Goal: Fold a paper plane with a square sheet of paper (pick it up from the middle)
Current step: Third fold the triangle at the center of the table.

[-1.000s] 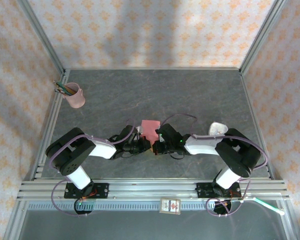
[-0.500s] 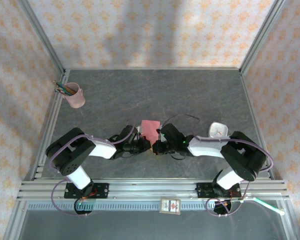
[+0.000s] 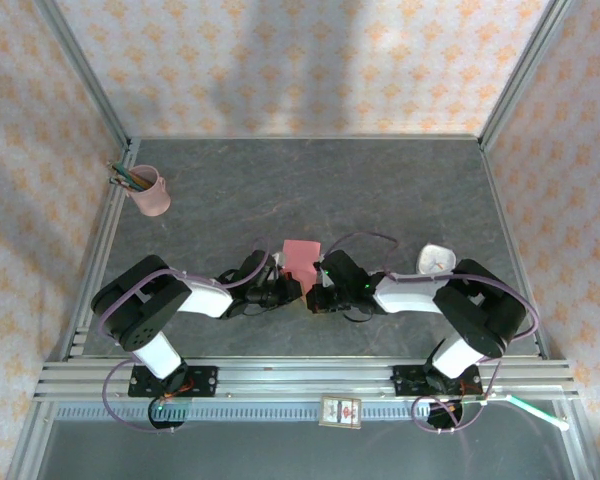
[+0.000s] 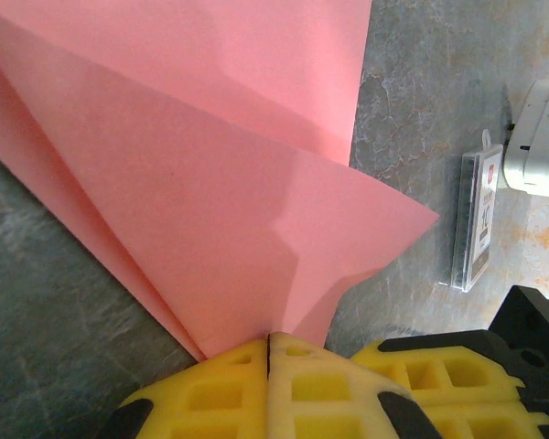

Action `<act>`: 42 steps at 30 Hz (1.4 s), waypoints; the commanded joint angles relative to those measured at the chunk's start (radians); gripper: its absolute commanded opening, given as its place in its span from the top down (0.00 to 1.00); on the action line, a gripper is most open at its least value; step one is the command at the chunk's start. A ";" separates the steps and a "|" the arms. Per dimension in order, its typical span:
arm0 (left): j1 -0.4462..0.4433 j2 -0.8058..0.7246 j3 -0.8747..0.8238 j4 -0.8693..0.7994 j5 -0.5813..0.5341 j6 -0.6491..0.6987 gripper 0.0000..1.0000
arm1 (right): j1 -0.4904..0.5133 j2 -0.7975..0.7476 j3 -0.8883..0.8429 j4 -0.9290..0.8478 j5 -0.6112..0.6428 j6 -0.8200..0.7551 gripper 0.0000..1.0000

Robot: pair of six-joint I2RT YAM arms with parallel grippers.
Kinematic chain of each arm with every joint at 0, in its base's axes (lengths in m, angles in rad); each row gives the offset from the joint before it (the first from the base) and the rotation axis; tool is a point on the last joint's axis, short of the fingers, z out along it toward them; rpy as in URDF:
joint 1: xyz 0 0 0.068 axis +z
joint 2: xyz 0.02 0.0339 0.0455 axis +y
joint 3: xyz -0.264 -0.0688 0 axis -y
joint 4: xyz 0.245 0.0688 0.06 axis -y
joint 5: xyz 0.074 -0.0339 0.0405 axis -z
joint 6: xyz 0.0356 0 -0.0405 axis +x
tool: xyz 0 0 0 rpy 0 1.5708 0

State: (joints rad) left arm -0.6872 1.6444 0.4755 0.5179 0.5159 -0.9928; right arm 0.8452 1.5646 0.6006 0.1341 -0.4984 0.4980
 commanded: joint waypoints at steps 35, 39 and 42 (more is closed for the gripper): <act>0.032 -0.074 0.125 -0.210 0.003 0.037 0.94 | -0.011 0.062 -0.058 -0.080 0.070 0.037 1.00; 0.018 -0.058 0.108 -0.189 0.004 0.026 0.95 | -0.011 0.063 -0.043 -0.086 0.073 0.041 1.00; 0.012 -0.040 0.097 -0.176 0.004 0.024 0.95 | -0.012 0.065 -0.033 -0.097 0.075 0.041 1.00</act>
State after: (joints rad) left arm -0.6613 1.5837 0.5919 0.3359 0.5159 -0.9668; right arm 0.8406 1.5856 0.5880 0.1764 -0.4980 0.5316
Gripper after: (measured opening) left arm 0.062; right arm 0.043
